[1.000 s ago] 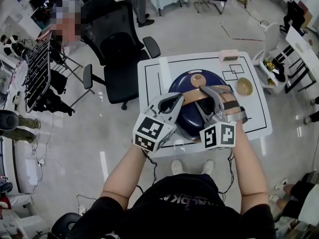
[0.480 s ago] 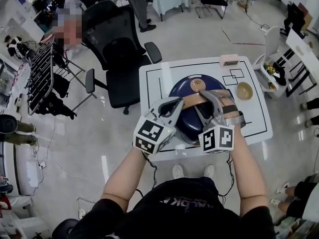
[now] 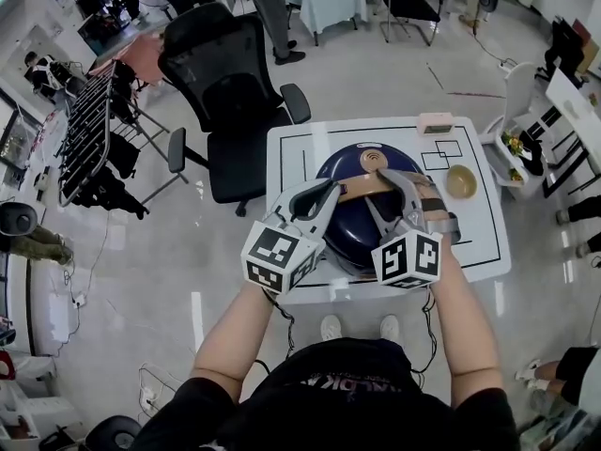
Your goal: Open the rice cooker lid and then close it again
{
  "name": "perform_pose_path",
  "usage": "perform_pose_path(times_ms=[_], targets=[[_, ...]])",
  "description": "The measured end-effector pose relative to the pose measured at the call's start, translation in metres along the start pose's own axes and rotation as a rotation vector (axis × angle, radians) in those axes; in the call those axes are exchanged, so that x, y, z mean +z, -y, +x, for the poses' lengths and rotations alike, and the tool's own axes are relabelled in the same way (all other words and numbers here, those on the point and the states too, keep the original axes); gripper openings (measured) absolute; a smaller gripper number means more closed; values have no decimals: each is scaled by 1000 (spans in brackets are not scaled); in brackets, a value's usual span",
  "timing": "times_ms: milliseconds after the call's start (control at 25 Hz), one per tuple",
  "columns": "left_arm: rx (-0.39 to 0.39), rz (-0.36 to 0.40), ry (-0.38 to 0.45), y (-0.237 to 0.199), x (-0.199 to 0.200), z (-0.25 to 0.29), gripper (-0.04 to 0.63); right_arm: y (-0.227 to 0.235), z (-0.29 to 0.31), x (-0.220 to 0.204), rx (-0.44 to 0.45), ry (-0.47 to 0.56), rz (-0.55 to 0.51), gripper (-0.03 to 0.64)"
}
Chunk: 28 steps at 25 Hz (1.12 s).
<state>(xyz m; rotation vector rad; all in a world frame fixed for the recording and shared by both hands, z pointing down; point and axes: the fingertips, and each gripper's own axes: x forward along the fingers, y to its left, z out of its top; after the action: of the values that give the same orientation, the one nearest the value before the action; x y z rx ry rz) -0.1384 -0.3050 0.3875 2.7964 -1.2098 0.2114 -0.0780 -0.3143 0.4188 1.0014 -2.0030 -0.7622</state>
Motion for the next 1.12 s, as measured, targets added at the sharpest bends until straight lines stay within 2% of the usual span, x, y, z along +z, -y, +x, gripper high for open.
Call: perform_pose_path(times_ms=[360, 760, 1120], targets=[[85, 24, 119, 8, 52, -18, 146, 23, -12, -1, 17, 70, 95, 176], [162, 42, 168, 24, 72, -36, 155, 62, -34, -13, -2, 162, 272, 170], [170, 39, 173, 54, 75, -31, 155, 103, -59, -43, -29, 267, 530, 164]])
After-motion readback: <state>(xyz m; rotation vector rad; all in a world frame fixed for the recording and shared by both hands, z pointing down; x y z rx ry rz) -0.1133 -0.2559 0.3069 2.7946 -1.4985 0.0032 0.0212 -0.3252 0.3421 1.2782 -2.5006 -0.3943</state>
